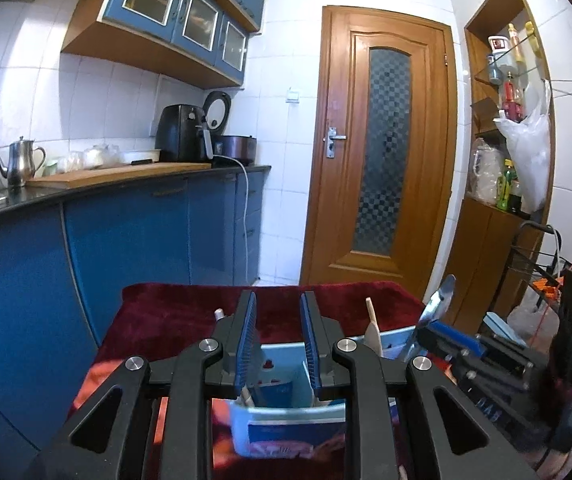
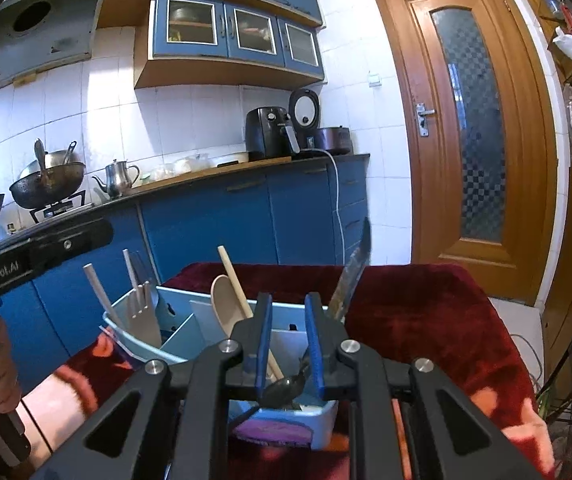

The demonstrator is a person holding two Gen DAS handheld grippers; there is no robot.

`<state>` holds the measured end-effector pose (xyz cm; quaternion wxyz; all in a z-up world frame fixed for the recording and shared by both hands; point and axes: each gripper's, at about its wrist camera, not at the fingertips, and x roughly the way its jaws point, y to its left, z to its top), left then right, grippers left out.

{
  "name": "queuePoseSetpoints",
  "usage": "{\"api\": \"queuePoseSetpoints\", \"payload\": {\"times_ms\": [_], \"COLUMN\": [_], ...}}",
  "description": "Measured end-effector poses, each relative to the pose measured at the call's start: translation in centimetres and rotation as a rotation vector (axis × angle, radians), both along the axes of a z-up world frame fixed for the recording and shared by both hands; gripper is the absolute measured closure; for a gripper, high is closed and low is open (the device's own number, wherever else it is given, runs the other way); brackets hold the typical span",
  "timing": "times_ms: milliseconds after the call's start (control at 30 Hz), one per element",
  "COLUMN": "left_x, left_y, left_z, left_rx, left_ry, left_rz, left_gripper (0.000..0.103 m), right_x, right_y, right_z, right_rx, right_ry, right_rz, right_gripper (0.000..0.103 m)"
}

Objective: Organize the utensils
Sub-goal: 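Lower the fork and black spoon into the box and open both tools, then move both tools back to the last fork and chopstick on the blanket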

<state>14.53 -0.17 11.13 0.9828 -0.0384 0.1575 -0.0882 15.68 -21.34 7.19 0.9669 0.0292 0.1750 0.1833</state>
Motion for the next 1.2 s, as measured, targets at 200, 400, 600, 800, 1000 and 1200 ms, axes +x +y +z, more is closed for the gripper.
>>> {"api": "queuePoseSetpoints", "payload": {"times_ms": [200,400,600,800,1000,1200], "left_x": [-1.3,-2.8,-4.1,-5.1,-5.4,-5.5], "left_y": [0.9,1.5,2.2,2.9,3.1,3.4], "left_z": [0.0,-0.7,-1.0,-1.6,-2.4,-2.8], "left_rx": [-0.025,-0.027,-0.042,-0.054,-0.059,-0.062], "left_ry": [0.034,0.064,0.087,0.111,0.134,0.140], "left_rz": [-0.009,-0.023,-0.024,-0.010,-0.005,-0.002], "left_gripper": [0.080,0.080,0.080,0.080,0.080,0.080], "right_x": [-0.9,-3.0,-5.5,-7.4,-8.0,-7.7], "right_y": [-1.3,-1.6,-0.9,0.6,2.6,3.5], "right_z": [0.4,0.1,-0.5,-1.6,-1.7,-1.5], "right_rx": [0.000,-0.009,-0.088,-0.189,-0.231,-0.240], "right_ry": [0.077,0.092,0.043,0.015,-0.034,-0.076], "right_rz": [0.028,0.040,0.031,0.058,0.075,0.050], "right_gripper": [0.083,0.081,0.078,0.069,0.066,0.066]}}
